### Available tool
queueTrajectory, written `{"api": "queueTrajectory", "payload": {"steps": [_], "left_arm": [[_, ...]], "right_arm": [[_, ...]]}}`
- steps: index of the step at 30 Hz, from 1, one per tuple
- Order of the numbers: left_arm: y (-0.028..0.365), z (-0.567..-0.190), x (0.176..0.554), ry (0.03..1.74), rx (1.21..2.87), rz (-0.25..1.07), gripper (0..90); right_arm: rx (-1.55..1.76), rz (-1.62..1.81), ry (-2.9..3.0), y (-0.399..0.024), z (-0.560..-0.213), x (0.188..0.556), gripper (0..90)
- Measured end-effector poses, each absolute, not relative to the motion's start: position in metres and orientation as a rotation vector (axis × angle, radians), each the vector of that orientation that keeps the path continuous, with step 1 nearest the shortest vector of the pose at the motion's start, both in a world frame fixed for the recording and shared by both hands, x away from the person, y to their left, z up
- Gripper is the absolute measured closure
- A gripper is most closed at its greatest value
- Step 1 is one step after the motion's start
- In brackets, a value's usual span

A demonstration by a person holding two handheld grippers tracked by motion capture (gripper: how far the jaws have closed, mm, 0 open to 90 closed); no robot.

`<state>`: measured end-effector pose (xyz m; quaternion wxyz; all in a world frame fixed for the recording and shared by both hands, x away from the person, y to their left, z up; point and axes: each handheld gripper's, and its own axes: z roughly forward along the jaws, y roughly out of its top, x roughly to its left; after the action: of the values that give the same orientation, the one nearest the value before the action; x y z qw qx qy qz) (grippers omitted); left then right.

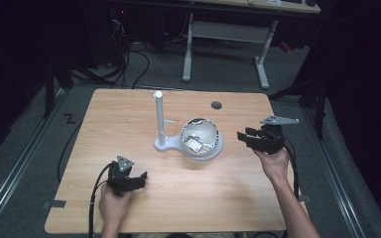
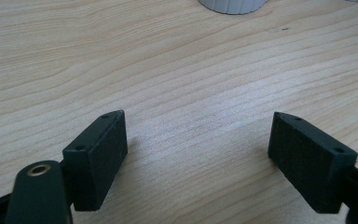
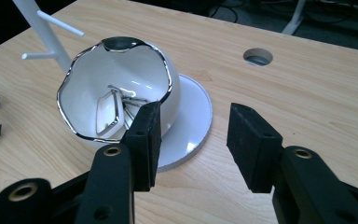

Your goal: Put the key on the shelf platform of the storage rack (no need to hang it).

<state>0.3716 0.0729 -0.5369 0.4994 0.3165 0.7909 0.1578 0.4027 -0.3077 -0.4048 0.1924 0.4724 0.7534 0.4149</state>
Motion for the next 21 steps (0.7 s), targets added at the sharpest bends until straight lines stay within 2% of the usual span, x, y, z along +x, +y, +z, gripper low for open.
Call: {"api": "queueTrajectory", "payload": {"steps": [21], "left_arm": [[0.073,-0.537,0.371,1.914,0.764,0.38,19.9]], "right_arm": [[1.387,1.156,2.06,-0.341,-0.428,0.371,53.5]]}}
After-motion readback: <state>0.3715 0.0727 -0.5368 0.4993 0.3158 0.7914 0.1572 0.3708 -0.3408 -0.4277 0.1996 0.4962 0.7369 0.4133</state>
